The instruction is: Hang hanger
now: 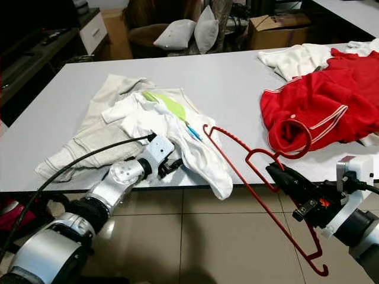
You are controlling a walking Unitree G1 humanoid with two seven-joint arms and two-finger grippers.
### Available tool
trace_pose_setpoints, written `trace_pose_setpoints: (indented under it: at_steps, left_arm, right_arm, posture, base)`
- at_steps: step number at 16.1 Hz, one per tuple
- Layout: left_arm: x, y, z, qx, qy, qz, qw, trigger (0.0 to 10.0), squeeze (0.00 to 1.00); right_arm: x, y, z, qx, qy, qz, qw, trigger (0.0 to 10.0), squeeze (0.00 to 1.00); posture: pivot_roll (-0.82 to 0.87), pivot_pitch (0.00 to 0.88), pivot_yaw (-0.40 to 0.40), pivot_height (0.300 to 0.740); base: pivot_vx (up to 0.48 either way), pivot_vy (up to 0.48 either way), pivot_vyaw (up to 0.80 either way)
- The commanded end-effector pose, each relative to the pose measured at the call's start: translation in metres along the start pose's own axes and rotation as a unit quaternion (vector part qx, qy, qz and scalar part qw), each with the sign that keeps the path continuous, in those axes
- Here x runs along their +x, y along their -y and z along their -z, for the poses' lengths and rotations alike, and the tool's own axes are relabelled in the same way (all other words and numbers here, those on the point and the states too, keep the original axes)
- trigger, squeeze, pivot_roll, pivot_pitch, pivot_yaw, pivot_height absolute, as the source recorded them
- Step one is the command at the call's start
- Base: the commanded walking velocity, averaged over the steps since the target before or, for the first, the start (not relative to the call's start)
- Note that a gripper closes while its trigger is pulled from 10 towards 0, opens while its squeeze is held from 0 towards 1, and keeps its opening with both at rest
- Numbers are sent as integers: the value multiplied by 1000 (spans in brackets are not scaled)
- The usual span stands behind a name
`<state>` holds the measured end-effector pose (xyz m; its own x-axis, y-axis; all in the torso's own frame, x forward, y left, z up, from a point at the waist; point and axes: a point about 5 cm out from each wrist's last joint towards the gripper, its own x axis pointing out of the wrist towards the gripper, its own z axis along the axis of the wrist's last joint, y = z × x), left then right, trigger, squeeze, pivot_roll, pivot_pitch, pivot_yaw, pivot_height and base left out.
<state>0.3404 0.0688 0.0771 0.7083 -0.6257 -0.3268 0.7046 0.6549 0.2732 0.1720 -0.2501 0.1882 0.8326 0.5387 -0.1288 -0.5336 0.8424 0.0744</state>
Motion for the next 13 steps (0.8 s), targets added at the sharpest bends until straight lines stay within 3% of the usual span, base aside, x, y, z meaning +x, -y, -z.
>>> trace_pose_setpoints:
  at_steps: [1, 13]
  left_arm:
    - [-1, -6, -1, -3, 3, -3, 1000, 0, 0]
    - [1, 10, 6, -64, 5, 67, 996, 0, 0]
  right_arm:
    - [1, -3, -4, -7, 3, -8, 1000, 10000, 0]
    - [5, -4, 0, -4, -3, -7, 1000, 10000, 0]
  posture:
    - [-241, 0, 126, 740]
    - [-234, 0, 131, 740]
  base:
    - [0, 0, 0]
    - [0, 0, 0]
